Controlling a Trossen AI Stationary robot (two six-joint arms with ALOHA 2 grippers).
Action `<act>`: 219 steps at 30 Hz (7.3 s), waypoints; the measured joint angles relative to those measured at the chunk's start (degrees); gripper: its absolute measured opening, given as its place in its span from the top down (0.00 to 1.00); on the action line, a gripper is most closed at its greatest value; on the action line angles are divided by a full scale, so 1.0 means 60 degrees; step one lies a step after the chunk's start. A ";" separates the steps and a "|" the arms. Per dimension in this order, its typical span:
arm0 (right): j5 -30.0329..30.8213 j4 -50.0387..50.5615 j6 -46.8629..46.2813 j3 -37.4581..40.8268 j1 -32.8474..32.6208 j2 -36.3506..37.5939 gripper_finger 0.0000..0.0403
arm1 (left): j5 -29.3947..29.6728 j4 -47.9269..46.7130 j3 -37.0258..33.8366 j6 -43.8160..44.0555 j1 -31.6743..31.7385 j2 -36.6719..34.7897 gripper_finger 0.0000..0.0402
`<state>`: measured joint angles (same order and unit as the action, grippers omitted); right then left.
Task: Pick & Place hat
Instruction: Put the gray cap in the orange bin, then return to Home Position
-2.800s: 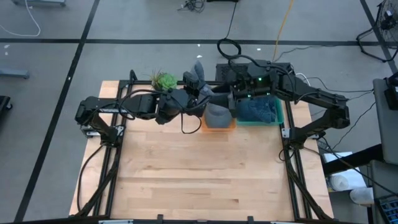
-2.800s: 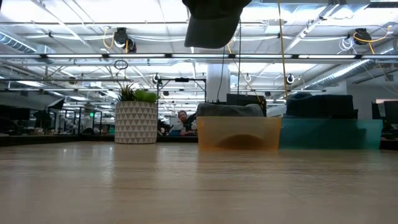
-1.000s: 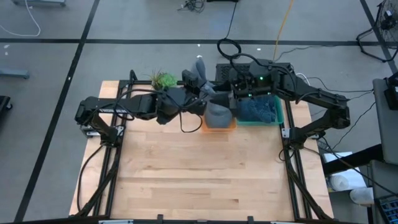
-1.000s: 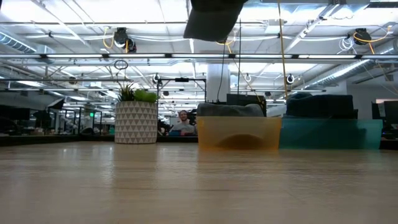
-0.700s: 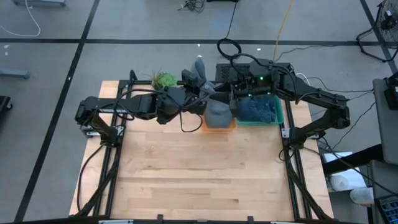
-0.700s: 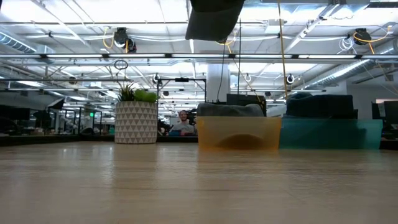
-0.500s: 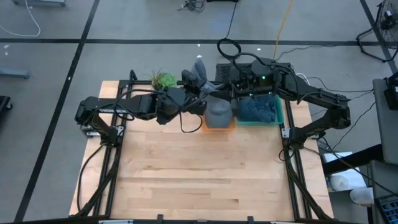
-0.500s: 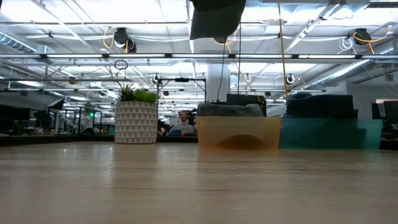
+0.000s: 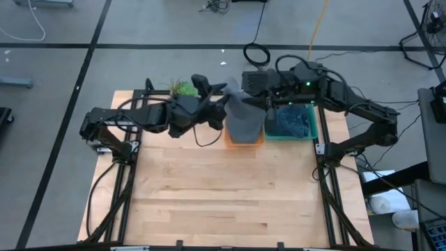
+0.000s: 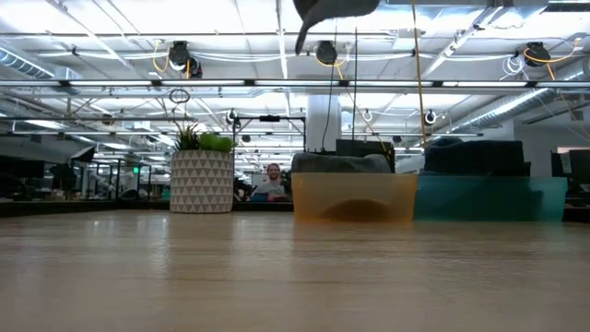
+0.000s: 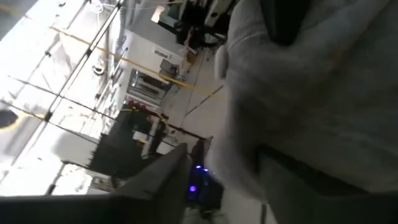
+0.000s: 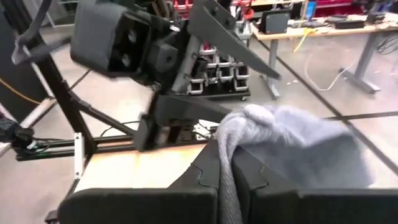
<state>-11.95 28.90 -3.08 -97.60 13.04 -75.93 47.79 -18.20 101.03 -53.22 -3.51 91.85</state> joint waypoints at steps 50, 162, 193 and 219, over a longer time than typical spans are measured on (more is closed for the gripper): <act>0.1437 0.0310 0.8427 -0.0007 -0.1547 0.0616 1.00 | -0.4322 -0.5307 -0.0004 0.7349 0.1931 -0.2640 0.01; 0.1965 -0.9191 0.3450 0.9548 0.2303 0.0435 0.34 | -0.7014 -0.5089 -0.0006 0.8163 0.3114 -0.2994 0.01; 0.0689 -0.6808 -0.1875 0.9530 0.2200 0.6302 0.33 | -0.9092 0.0124 -0.6733 0.9276 0.5004 -0.8257 0.01; 0.0820 -0.4051 -0.0019 1.0017 0.2200 0.8030 0.33 | -0.7700 0.3603 -1.3045 1.0224 0.3417 -1.2981 0.01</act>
<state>-7.03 4.60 -3.20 -37.50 26.24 -27.75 1.59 3.42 22.76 8.12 16.99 13.96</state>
